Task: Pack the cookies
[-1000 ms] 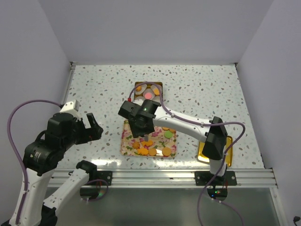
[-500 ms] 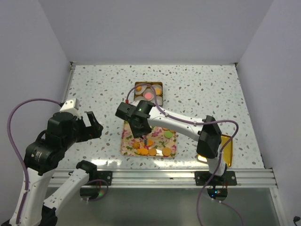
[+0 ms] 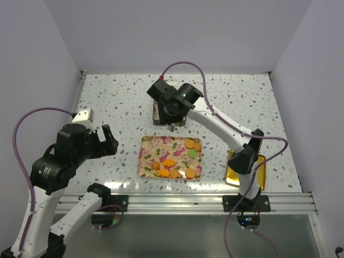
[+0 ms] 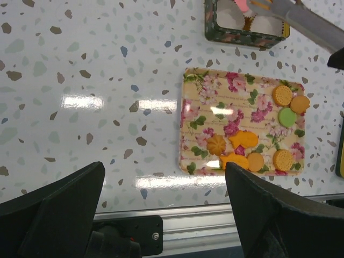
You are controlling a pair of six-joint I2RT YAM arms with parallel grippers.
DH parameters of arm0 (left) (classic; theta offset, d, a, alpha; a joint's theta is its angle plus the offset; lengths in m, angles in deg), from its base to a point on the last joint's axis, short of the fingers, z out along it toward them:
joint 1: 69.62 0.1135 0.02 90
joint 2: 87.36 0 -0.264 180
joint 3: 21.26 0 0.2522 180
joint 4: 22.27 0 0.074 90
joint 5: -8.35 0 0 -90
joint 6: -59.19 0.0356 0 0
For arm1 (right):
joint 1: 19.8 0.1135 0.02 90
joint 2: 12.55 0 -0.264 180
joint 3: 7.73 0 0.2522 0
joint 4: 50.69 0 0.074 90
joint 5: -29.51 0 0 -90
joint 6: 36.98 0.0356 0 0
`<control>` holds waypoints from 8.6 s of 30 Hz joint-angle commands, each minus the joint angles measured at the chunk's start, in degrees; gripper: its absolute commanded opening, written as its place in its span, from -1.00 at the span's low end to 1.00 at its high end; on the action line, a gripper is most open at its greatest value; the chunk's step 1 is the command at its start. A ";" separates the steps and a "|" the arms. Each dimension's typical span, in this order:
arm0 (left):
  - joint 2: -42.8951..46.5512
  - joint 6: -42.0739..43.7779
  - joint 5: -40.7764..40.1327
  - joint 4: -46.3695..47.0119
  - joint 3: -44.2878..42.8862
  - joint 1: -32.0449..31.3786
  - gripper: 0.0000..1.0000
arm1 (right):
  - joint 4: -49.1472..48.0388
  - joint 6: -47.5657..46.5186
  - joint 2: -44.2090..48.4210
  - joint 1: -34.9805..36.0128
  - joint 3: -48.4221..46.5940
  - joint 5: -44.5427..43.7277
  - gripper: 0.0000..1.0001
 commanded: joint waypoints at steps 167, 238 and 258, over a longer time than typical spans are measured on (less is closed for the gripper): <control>0.58 2.28 -0.60 3.18 1.23 -2.45 1.00 | -2.29 -2.60 -1.90 -11.82 7.67 0.24 -0.25; 1.72 -4.57 -1.48 4.59 6.67 -5.88 1.00 | -29.63 -3.83 6.19 -38.09 52.49 3.84 0.20; -1.01 -1.58 -3.06 5.47 5.79 -5.88 1.00 | -21.01 -5.24 19.78 -40.21 51.51 -0.47 0.71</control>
